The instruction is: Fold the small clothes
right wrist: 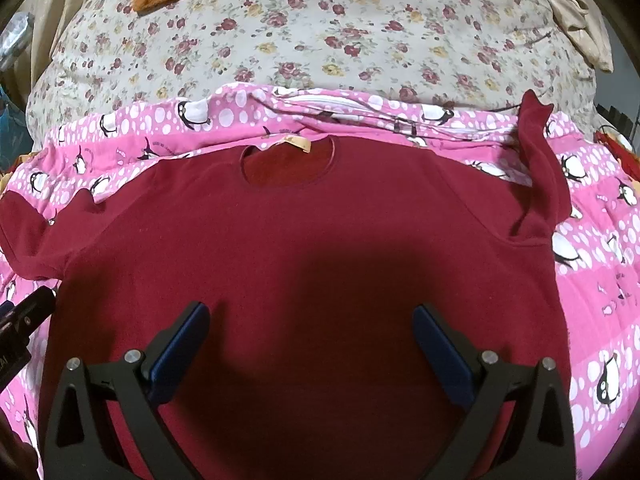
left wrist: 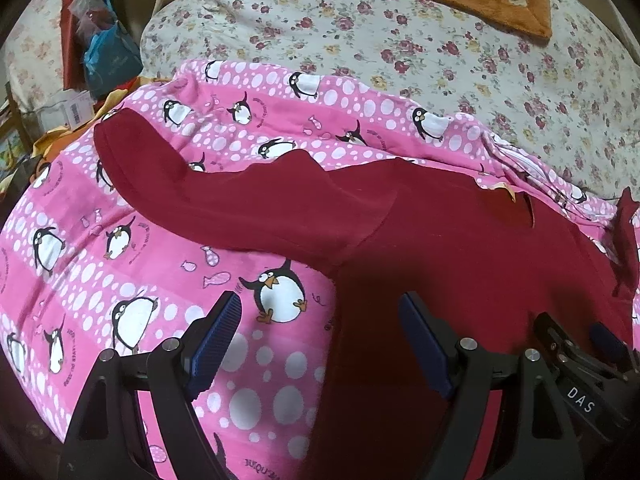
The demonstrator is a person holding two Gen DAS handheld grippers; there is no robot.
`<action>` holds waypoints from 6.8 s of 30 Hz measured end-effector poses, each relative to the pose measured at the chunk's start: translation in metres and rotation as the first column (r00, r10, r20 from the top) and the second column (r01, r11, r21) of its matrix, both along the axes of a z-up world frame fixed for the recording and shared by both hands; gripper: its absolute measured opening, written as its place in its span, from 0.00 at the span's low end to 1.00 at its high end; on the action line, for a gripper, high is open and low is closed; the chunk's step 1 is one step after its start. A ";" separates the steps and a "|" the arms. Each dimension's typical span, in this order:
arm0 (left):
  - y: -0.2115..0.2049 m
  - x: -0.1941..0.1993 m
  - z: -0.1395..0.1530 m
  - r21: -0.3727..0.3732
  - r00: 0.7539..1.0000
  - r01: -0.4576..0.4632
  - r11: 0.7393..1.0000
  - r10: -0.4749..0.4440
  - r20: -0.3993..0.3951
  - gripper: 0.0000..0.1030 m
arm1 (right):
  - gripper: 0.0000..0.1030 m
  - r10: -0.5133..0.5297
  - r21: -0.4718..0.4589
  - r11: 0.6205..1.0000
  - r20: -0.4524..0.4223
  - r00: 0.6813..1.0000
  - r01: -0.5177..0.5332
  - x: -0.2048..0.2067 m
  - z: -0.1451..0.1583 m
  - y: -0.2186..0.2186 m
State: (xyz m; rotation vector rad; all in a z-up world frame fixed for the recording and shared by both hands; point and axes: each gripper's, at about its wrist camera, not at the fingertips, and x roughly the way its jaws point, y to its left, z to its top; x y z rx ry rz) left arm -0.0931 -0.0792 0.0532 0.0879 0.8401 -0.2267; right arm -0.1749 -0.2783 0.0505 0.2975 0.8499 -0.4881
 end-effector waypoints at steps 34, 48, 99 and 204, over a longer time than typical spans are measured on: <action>0.098 0.105 0.025 0.084 0.933 -0.360 0.929 0.358 0.042 0.61 | 1.00 0.024 0.021 0.999 -0.017 1.000 -0.024 0.005 -0.006 -0.001; 0.167 0.212 -0.028 0.134 0.851 -0.519 0.844 0.525 -0.009 0.23 | 1.00 0.030 0.046 0.999 -0.012 0.999 -0.029 0.007 -0.008 -0.003; 0.068 0.053 0.010 -0.160 0.982 -0.169 0.973 0.152 -0.112 0.24 | 0.06 0.156 0.141 0.978 -0.011 0.988 -0.153 0.027 0.025 -0.085; -0.001 0.073 -0.005 -0.173 0.986 -0.058 0.983 0.029 -0.165 0.35 | 0.52 -0.080 0.259 0.964 0.054 0.995 0.063 -0.065 0.029 -0.194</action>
